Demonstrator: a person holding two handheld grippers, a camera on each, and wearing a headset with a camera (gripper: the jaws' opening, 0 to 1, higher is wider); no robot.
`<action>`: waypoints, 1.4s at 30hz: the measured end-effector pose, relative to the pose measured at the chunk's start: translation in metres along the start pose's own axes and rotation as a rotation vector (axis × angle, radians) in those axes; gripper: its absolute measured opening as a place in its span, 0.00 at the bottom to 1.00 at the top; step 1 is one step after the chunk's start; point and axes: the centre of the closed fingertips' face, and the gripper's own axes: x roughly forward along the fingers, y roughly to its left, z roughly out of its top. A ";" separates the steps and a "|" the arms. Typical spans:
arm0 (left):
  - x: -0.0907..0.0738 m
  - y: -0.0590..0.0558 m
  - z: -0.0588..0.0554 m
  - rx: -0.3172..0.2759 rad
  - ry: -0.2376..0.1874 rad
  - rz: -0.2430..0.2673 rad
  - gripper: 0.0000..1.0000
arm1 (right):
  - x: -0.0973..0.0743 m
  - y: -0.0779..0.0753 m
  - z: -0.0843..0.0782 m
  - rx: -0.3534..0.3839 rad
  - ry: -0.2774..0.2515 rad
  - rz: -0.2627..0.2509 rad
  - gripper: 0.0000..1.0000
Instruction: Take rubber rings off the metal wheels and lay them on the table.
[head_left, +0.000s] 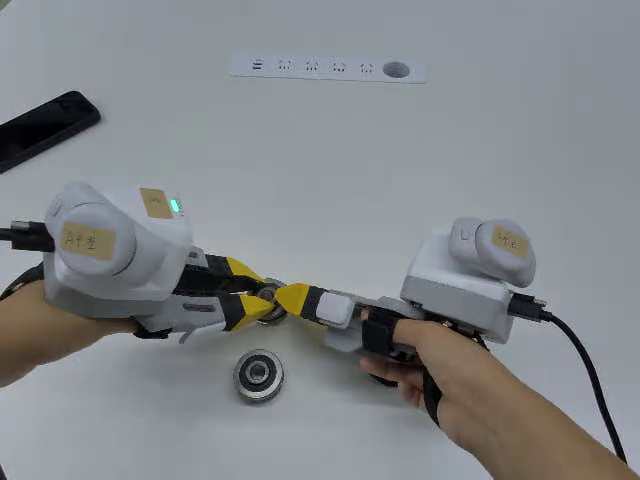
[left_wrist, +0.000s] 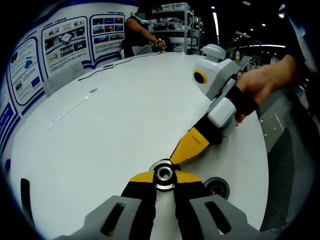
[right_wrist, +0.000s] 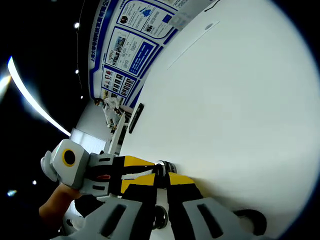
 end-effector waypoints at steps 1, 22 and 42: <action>0.000 0.000 0.000 -0.001 -0.001 0.000 0.12 | 0.000 -0.002 0.000 0.002 0.003 -0.011 0.07; -0.001 0.000 0.000 -0.001 0.008 0.004 0.12 | -0.002 0.003 0.001 -0.071 -0.020 -0.050 0.01; -0.001 0.003 -0.002 -0.015 -0.002 0.009 0.12 | 0.001 0.008 0.000 -0.152 -0.016 -0.082 0.01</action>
